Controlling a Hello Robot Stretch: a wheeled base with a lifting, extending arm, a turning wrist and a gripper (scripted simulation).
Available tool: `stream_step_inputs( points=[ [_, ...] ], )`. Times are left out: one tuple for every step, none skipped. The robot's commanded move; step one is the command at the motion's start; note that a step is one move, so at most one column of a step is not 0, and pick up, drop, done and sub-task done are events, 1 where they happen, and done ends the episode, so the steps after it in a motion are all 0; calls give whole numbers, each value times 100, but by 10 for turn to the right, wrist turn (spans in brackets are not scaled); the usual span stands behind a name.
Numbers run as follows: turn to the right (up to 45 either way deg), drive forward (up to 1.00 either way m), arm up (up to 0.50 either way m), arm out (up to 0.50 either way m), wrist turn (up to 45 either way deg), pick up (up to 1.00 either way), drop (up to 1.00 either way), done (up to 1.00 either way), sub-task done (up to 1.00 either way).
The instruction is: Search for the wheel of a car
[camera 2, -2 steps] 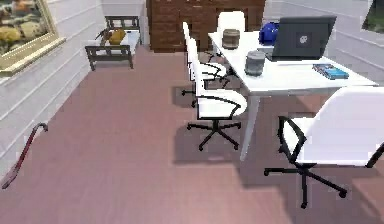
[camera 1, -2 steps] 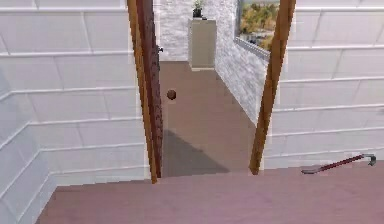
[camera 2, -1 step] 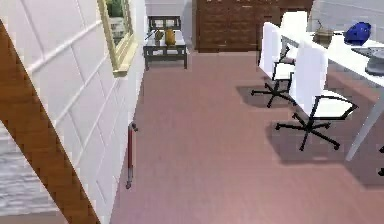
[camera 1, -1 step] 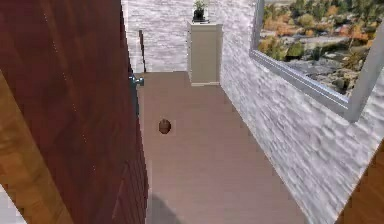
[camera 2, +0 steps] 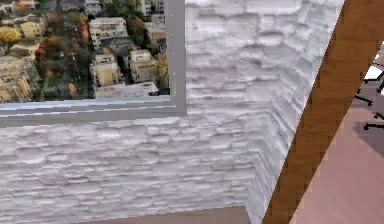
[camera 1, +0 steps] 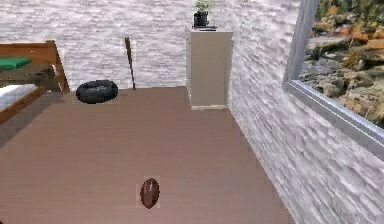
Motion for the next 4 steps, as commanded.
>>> stream_step_inputs(
  points=[
    [0,100,0,0,0,0,0,0,0],
    [-90,0,0,0,0,0,0,0,0],
    [0,10,0,0,0,0,0,0,0],
    [0,15,0,0,0,0,0,0,0]
  ],
)
